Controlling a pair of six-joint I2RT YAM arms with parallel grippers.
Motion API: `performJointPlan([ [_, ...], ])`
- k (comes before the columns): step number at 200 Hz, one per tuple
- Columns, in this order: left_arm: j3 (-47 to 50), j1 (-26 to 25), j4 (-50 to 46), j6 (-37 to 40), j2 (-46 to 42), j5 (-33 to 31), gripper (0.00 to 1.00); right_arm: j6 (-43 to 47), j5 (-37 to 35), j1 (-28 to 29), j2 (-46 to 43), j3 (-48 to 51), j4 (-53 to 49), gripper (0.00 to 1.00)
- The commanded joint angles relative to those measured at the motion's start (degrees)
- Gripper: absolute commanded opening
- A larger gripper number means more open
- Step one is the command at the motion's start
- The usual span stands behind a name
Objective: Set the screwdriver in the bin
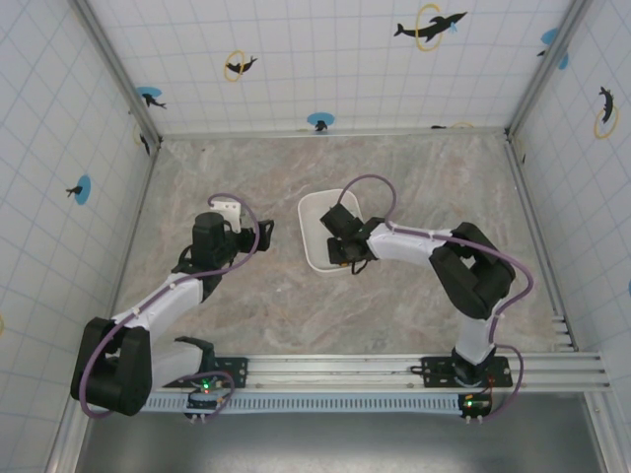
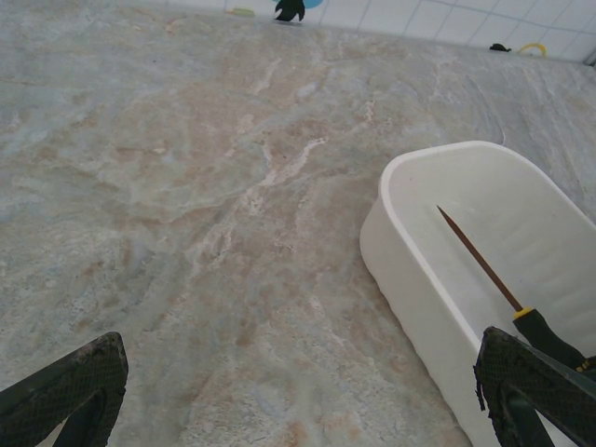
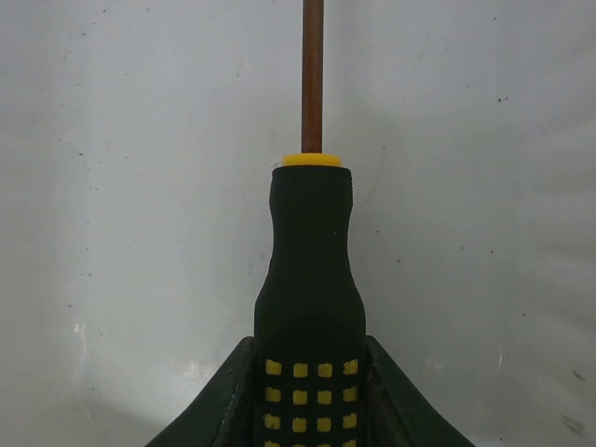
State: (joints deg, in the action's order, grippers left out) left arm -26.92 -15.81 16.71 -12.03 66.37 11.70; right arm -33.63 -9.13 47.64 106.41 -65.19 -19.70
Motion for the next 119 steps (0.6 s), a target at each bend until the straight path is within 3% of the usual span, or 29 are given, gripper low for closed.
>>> performJointPlan([
  [1,-0.5,-0.4,-0.6,0.8,-0.3,-0.5,0.98,-0.5,-0.2,0.2,1.7,-2.4,0.0,0.24],
  [70,-0.8,-0.4,-1.0,0.9,-0.7,-0.6,0.98,0.0,-1.2,0.2,2.1,-2.8,-0.8,0.47],
  [119,-1.5,-0.4,-1.8,1.6,-1.0,-1.2,0.98,2.6,-4.2,0.2,-1.4,-5.1,-6.0,0.58],
])
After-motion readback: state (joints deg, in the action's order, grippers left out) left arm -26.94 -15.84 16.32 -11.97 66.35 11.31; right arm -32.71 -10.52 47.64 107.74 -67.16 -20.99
